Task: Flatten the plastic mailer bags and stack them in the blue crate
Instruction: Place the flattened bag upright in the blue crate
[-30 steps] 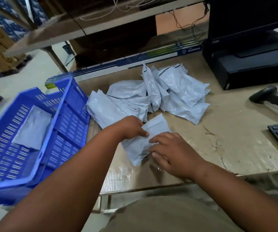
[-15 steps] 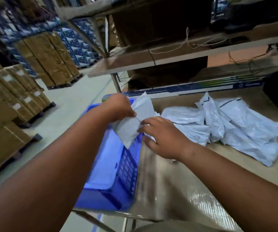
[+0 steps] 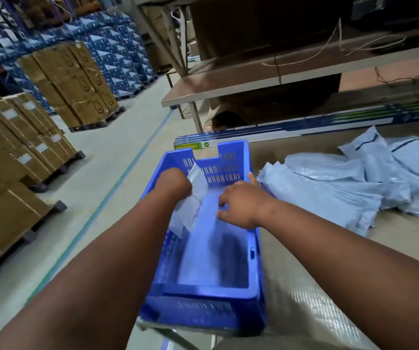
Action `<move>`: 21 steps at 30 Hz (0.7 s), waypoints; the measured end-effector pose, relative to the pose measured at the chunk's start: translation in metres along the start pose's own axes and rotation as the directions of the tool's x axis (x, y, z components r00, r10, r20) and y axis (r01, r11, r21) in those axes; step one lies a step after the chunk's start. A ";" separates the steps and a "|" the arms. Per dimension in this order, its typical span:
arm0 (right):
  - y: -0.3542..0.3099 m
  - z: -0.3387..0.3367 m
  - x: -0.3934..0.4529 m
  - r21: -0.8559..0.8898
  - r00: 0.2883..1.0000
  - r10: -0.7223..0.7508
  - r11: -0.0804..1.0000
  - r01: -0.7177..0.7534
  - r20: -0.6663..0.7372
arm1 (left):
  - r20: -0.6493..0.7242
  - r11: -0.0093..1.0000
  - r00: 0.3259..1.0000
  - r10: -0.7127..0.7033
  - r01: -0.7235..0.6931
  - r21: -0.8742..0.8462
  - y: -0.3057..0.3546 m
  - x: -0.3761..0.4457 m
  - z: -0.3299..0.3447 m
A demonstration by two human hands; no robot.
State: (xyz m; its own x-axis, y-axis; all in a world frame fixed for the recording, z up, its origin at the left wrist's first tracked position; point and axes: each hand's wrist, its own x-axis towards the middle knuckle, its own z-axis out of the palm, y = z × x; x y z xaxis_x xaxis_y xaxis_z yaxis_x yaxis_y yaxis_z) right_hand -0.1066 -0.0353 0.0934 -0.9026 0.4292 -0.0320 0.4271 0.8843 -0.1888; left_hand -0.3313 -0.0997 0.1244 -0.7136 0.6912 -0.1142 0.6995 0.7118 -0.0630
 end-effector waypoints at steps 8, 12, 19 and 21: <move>-0.003 0.002 0.000 -0.008 0.999 0.047 0.999 -0.047 -0.012 | 0.059 0.997 0.998 -0.010 0.006 0.073 -0.031 0.066 0.059; -0.003 0.004 0.002 -0.001 0.998 0.045 0.999 -0.045 -0.035 | 0.013 1.000 1.000 -0.024 0.024 0.008 -0.027 0.071 0.068; -0.002 0.007 0.003 -0.006 0.998 0.042 0.999 -0.042 -0.043 | -0.020 0.994 0.998 -0.062 0.060 -0.092 -0.020 0.076 0.073; -0.002 0.006 0.002 -0.008 0.998 0.042 0.999 -0.042 -0.040 | -0.046 0.991 0.996 -0.083 0.077 -0.105 -0.019 0.073 0.074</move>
State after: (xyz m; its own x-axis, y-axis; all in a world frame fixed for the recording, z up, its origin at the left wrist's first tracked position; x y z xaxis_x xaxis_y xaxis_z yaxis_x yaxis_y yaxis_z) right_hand -0.1099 -0.0374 0.0875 -0.8812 0.4728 0.0000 0.4652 0.8669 -0.1790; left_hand -0.3944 -0.0718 0.0439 -0.7699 0.6351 -0.0632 0.6344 0.7723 0.0325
